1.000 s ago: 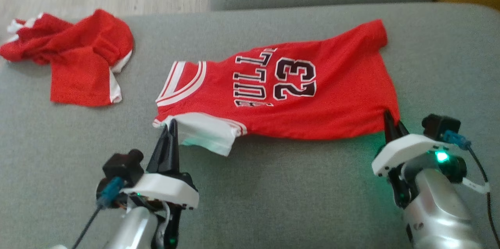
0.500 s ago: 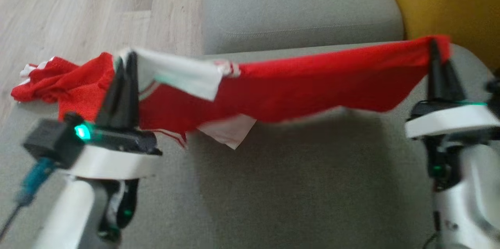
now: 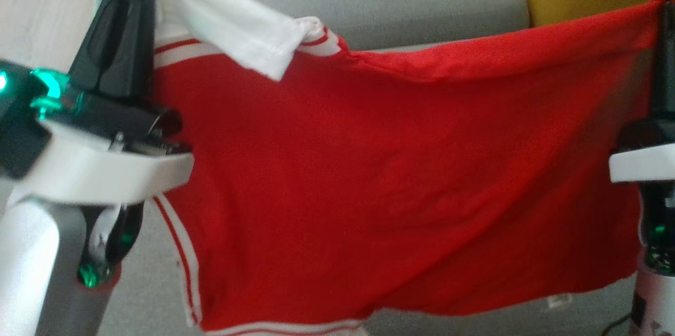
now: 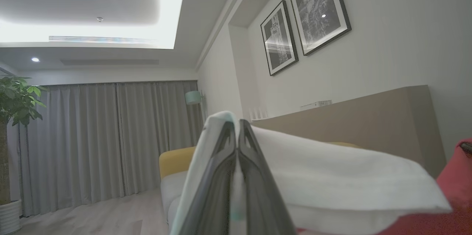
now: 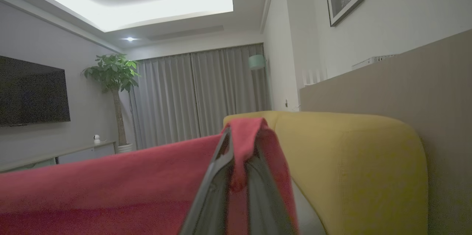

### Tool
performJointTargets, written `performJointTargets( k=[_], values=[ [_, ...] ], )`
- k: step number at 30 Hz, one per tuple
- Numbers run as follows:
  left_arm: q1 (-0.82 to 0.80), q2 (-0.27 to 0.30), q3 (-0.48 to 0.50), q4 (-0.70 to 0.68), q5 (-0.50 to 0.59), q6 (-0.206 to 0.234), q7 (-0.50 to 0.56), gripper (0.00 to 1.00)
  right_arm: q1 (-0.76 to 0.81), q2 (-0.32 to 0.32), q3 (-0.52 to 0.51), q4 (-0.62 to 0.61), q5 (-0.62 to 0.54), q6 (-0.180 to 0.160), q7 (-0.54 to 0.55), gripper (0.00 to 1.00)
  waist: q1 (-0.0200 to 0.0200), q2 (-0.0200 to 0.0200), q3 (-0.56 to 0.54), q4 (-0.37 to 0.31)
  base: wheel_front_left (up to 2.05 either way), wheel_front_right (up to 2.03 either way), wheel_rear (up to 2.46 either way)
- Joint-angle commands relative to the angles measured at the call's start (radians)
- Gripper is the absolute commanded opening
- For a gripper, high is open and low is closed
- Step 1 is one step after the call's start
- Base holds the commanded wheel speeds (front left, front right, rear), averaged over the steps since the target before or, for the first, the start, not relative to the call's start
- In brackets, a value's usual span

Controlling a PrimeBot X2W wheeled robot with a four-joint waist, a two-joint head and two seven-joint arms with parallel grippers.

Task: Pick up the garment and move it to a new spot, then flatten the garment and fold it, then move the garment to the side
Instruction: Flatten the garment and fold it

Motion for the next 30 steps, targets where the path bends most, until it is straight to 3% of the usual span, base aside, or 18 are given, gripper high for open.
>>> performJointTargets(
  k=[1, 7, 10, 14, 17, 21, 25, 30],
  values=[
    [-0.090, 0.032, 0.035, 0.002, -0.007, -0.008, 0.015, 0.00, -0.042, -0.001, 0.031, -0.015, 0.016, 0.004, 0.019, 0.00, 0.0000, -0.0001, 0.029, -0.004, 0.00, 0.00, 0.00],
    [-0.257, 0.038, 0.005, 0.166, -0.008, -0.064, 0.056, 0.00, -0.207, -0.001, 0.065, 0.144, 0.039, 0.004, 0.050, 0.00, 0.0000, -0.0001, 0.147, -0.010, 0.00, 0.00, 0.00],
    [-0.393, 0.037, 0.000, 0.288, 0.009, -0.097, 0.050, 0.00, -0.365, -0.001, 0.082, 0.297, 0.084, 0.004, 0.050, 0.00, 0.0000, -0.0001, 0.206, -0.014, 0.00, 0.00, 0.00],
    [-0.593, 0.007, -0.013, 0.483, 0.036, -0.125, 0.028, 0.00, -0.609, -0.007, 0.097, 0.519, 0.009, 0.004, -0.011, 0.00, 0.0000, -0.0001, 0.270, -0.007, 0.00, 0.00, 0.00],
    [-0.731, -0.026, -0.030, 0.634, 0.066, -0.142, -0.023, 0.00, -0.776, -0.008, 0.083, 0.696, -0.042, 0.004, -0.092, 0.00, 0.0000, -0.0001, 0.295, 0.001, 0.00, 0.00, 0.00],
    [-0.859, -0.077, -0.035, 0.810, 0.096, -0.134, -0.129, 0.00, -0.952, -0.007, 0.023, 0.918, -0.146, 0.004, -0.201, 0.00, 0.0000, -0.0001, 0.312, 0.021, 0.00, 0.00, 0.00],
    [-0.909, -0.118, -0.032, 0.909, 0.098, -0.127, -0.212, 0.00, -1.042, -0.005, -0.025, 1.051, -0.219, 0.004, -0.267, 0.00, 0.0000, -0.0001, 0.341, 0.038, 0.00, 0.00, 0.00],
    [-0.877, -0.179, -0.061, 1.007, 0.076, -0.162, -0.312, 0.00, -1.068, -0.002, -0.034, 1.223, -0.268, 0.004, -0.362, 0.00, 0.0000, -0.0001, 0.408, 0.063, 0.00, 0.00, 0.00]
  ],
)
